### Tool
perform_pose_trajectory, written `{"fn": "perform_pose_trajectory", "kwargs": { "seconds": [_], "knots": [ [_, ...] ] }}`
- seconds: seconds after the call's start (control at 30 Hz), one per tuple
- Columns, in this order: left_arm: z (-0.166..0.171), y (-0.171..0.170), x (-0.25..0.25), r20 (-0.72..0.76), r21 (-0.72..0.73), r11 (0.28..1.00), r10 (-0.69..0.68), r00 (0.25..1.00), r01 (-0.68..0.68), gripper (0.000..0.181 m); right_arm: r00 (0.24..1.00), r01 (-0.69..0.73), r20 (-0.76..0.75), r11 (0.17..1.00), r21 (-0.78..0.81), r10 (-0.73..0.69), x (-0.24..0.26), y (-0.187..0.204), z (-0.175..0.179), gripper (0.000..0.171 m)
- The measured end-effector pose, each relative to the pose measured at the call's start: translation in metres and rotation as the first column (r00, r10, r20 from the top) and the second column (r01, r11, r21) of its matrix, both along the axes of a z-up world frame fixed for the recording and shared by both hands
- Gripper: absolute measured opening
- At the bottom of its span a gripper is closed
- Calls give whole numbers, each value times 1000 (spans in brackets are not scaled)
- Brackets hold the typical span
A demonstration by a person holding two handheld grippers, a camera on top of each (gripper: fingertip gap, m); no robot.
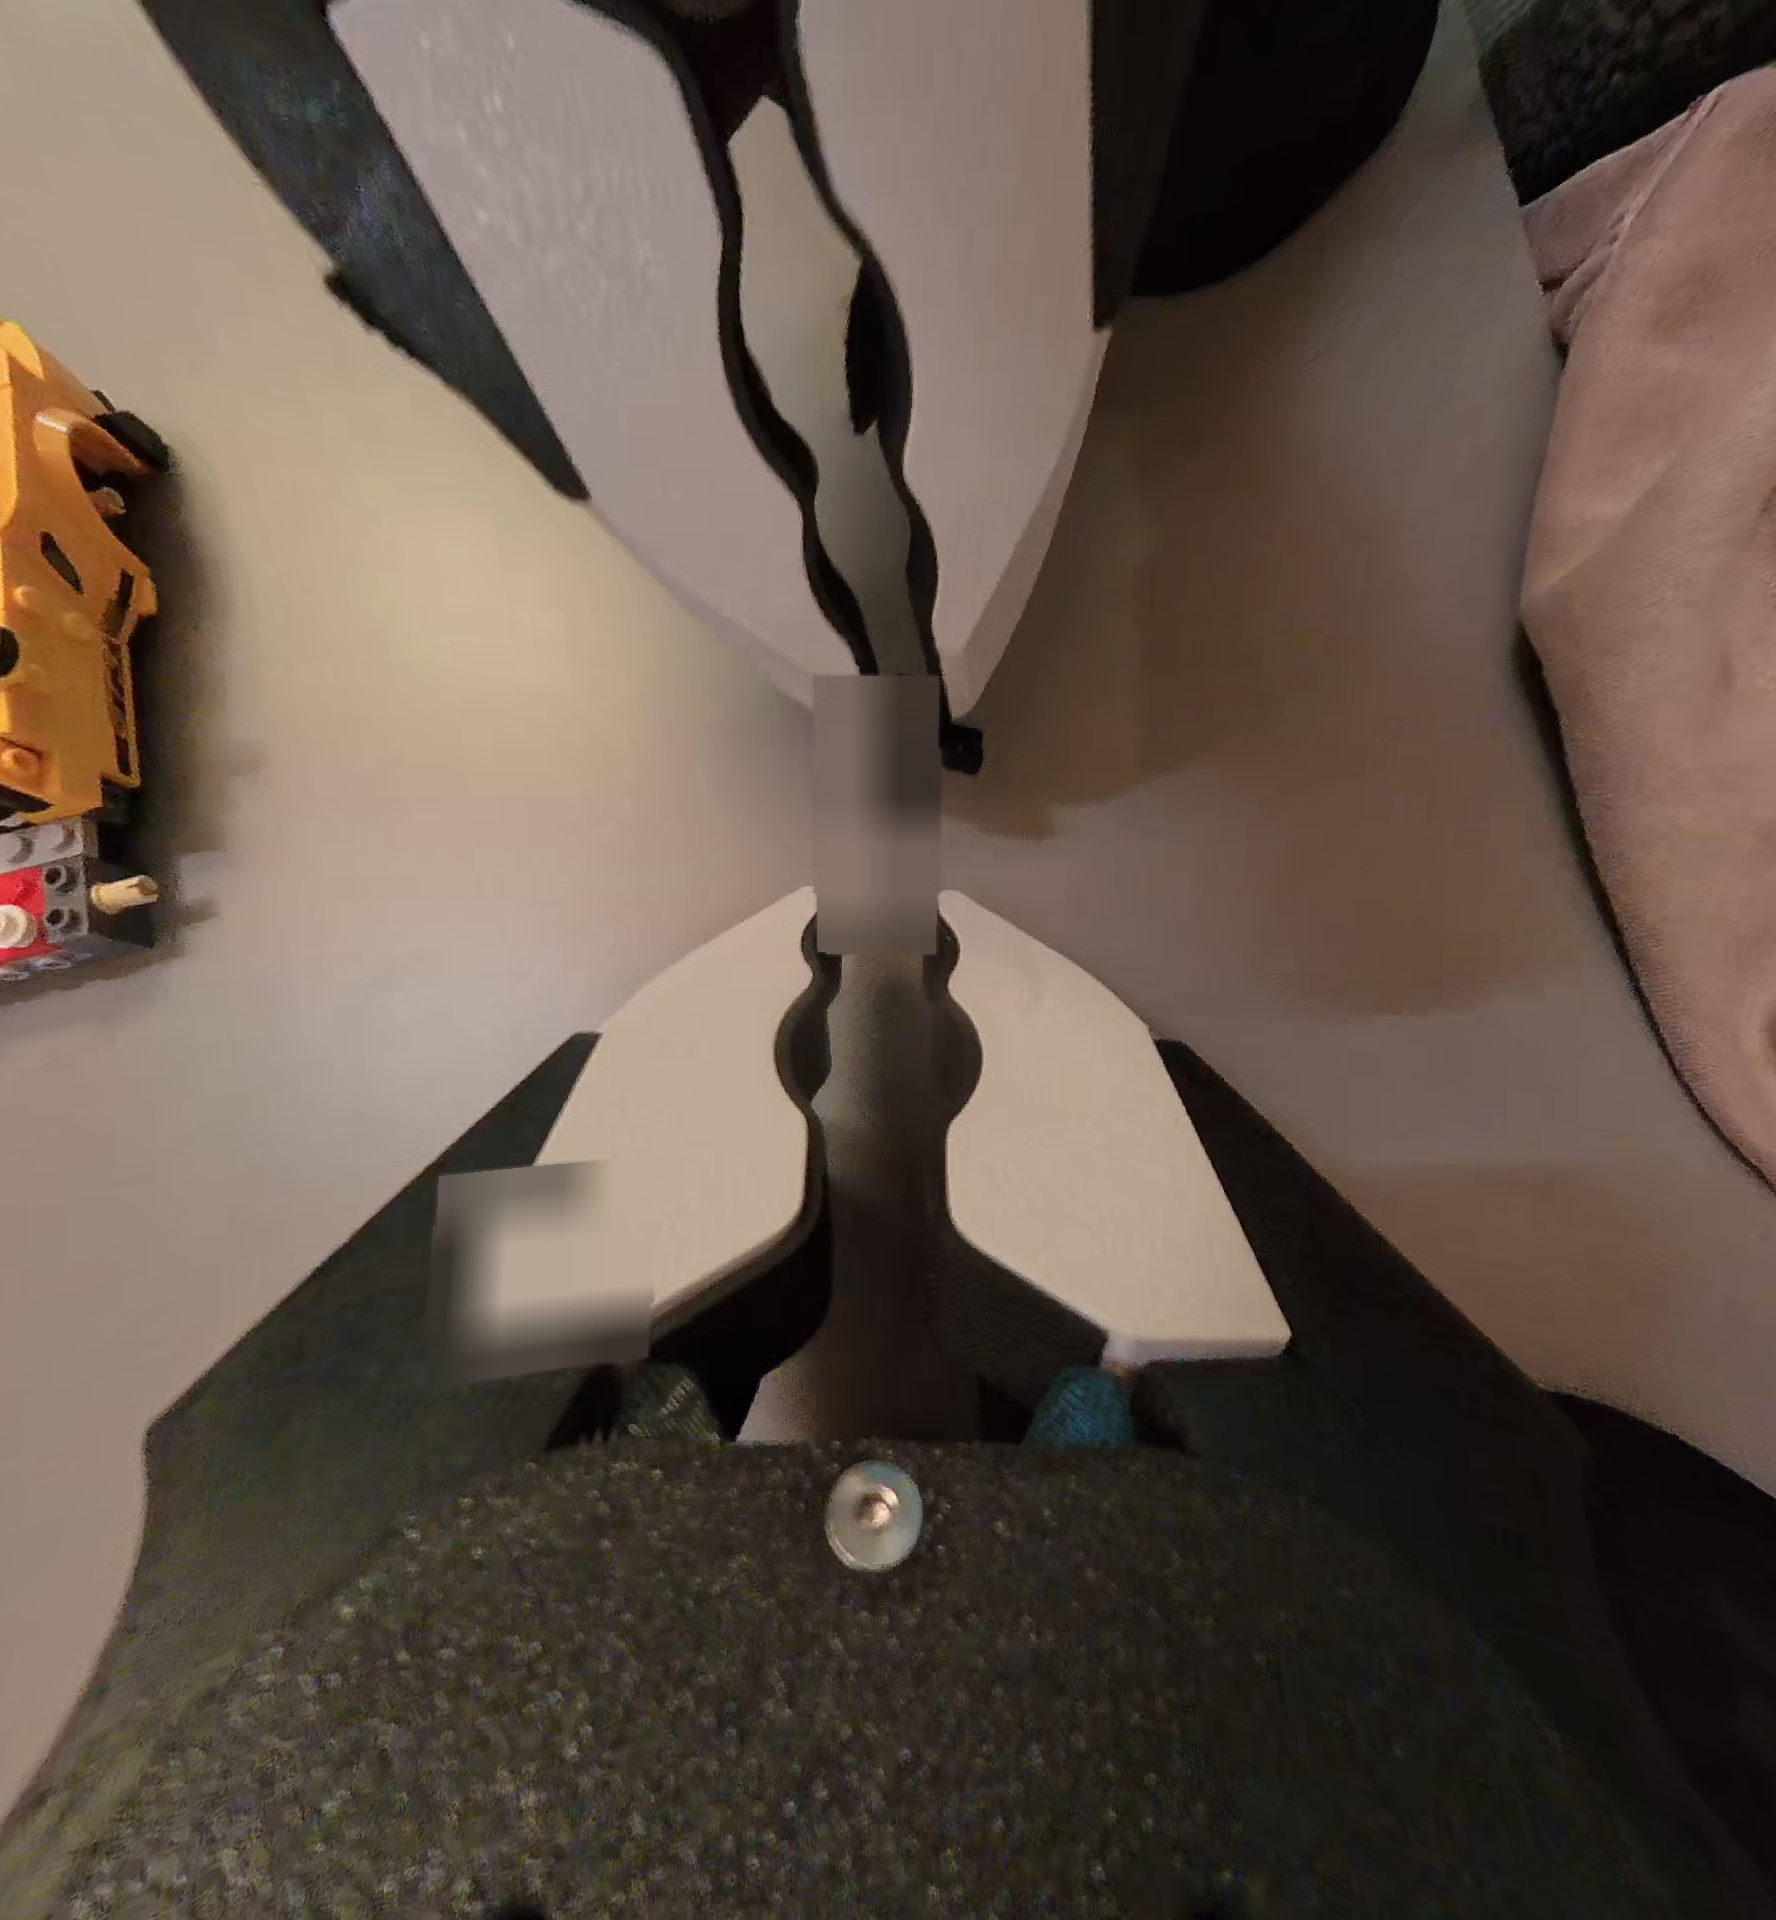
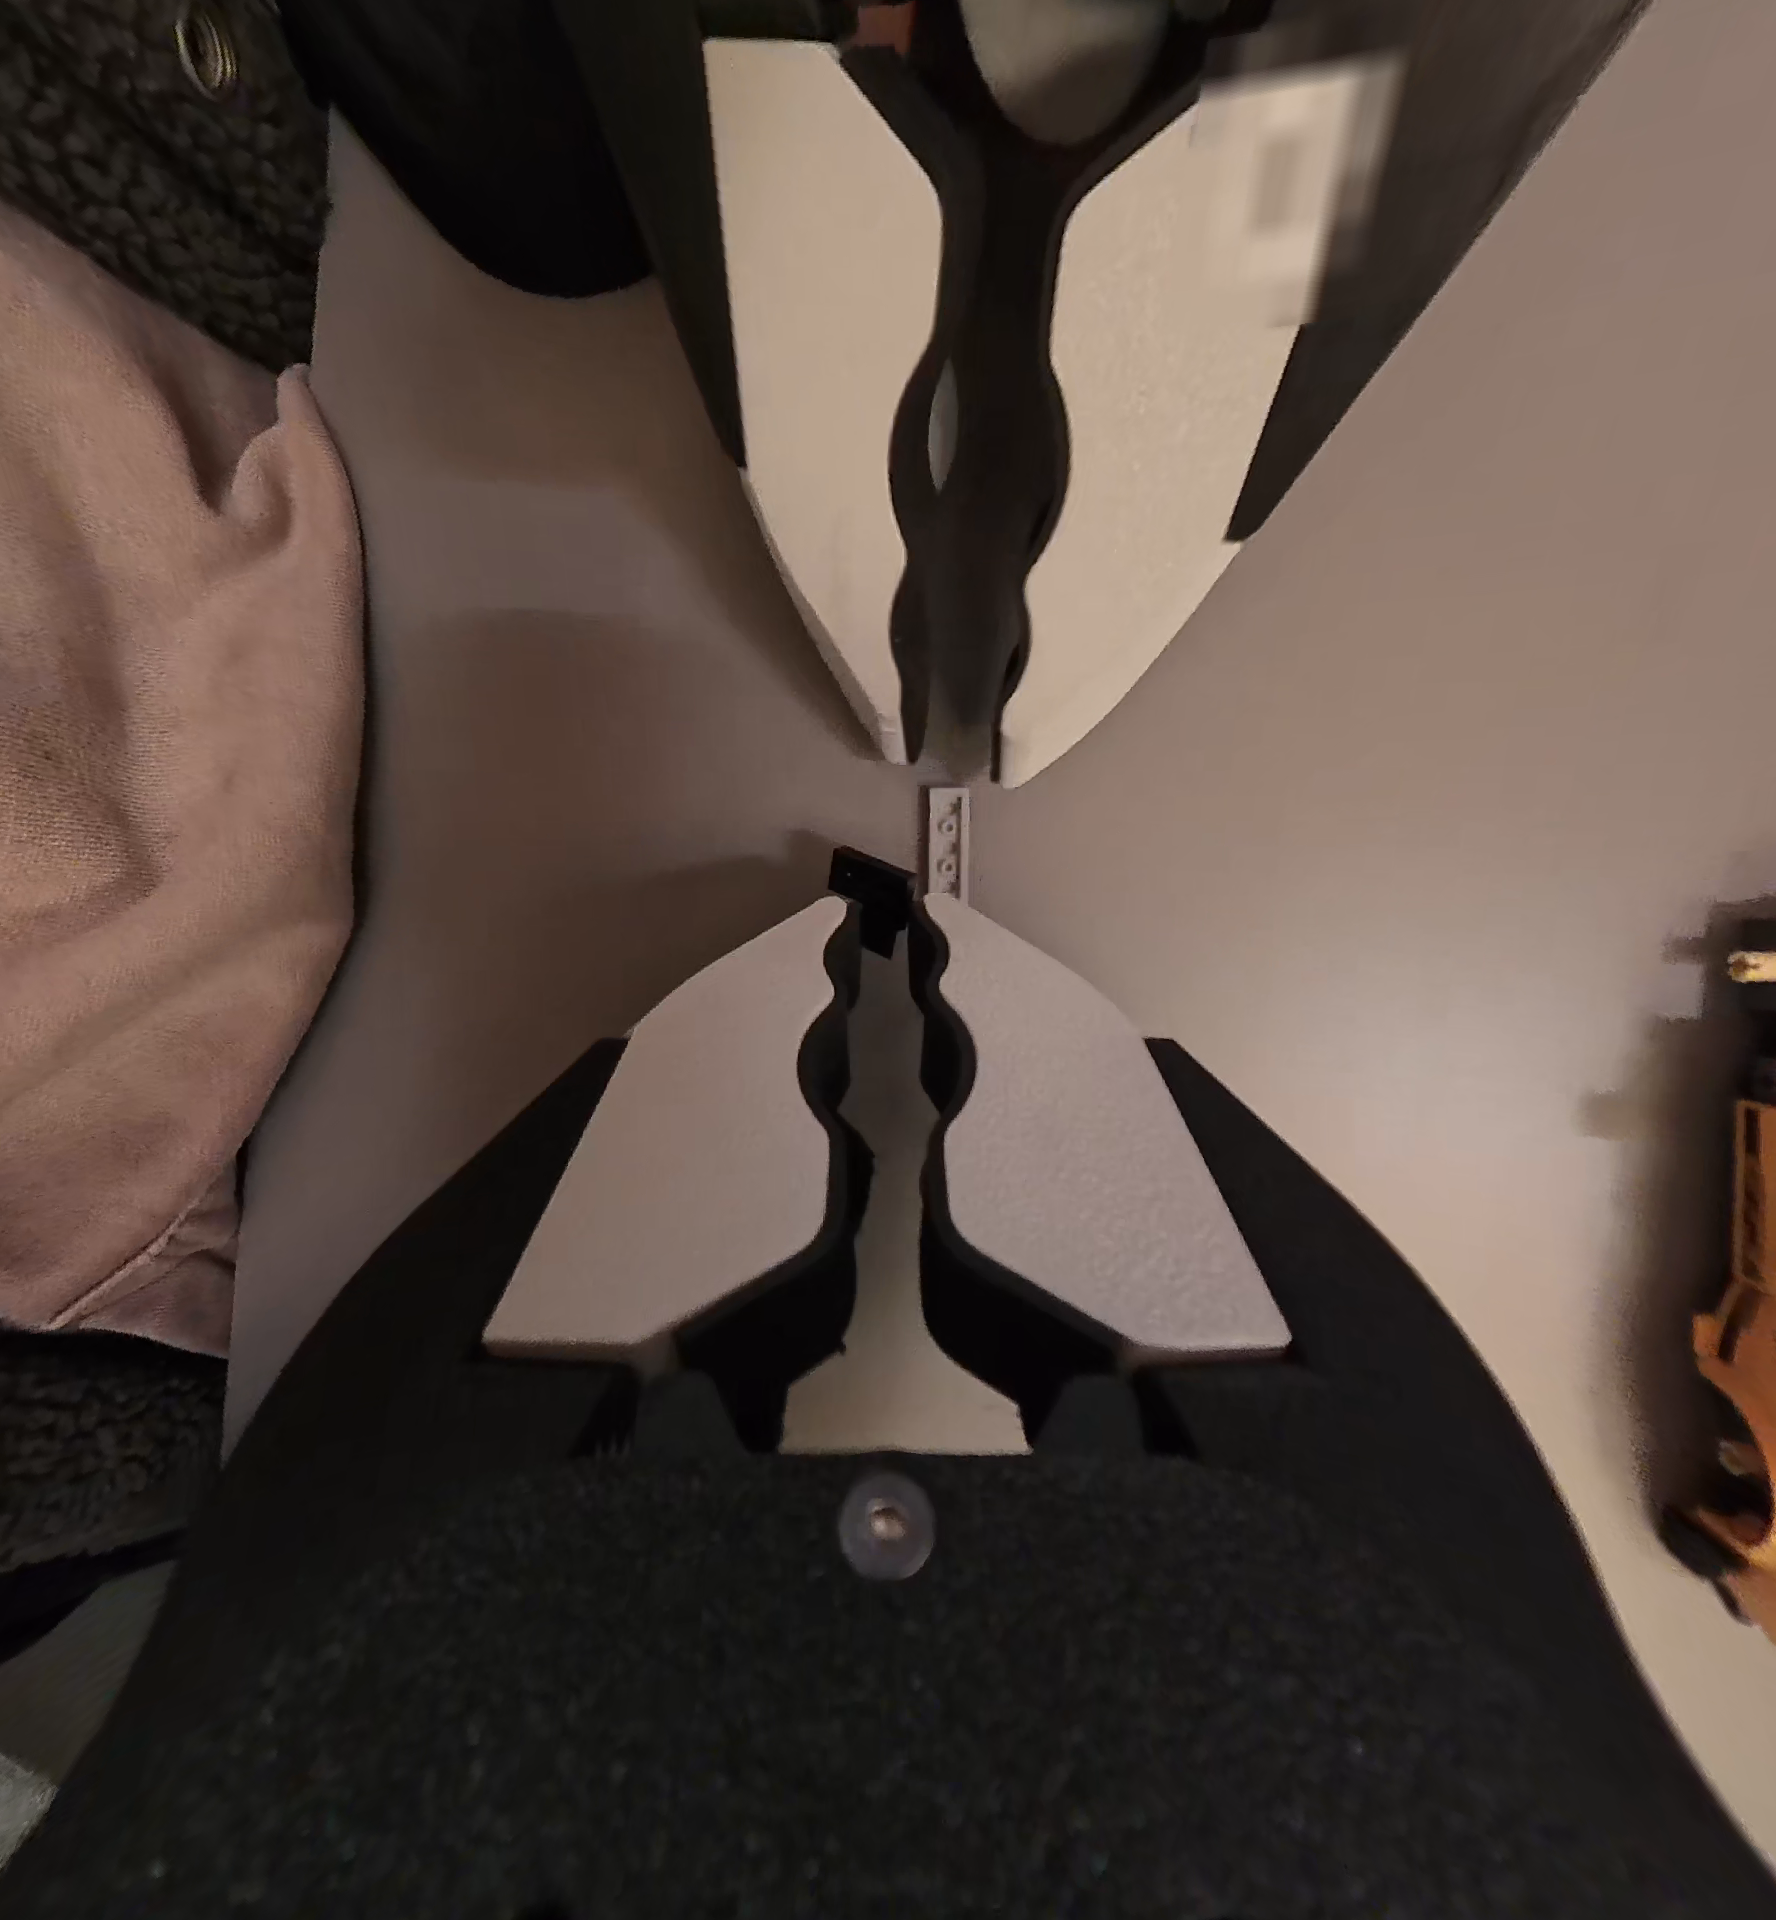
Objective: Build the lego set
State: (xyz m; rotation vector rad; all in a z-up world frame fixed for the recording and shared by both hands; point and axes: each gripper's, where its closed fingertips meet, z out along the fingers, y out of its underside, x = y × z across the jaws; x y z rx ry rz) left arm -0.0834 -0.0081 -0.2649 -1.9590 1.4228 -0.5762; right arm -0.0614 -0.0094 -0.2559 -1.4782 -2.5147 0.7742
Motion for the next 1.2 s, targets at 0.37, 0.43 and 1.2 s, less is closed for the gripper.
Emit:
{"fn": "perform_pose_trajectory", "kwargs": {
  "seconds": [0.37, 0.43, 1.2],
  "knots": [
    [4, -6, 4, 9, 53, 999, -13, 1000, 12, 19, 993, -84, 78, 996, -28, 86, -13, -1, -10, 8],
    [4, -6, 4, 3, 67, 998, -7, 1000, 7, 19, 991, -100, 88, 994, -33, 102, -13, -1, -11, 8],
    [-8, -6, 6, -44, 45, 998, 44, 998, -42, 15, 981, -148, 125, 988, -35, 151, -14, 0, -11, 8]
  ]
}}
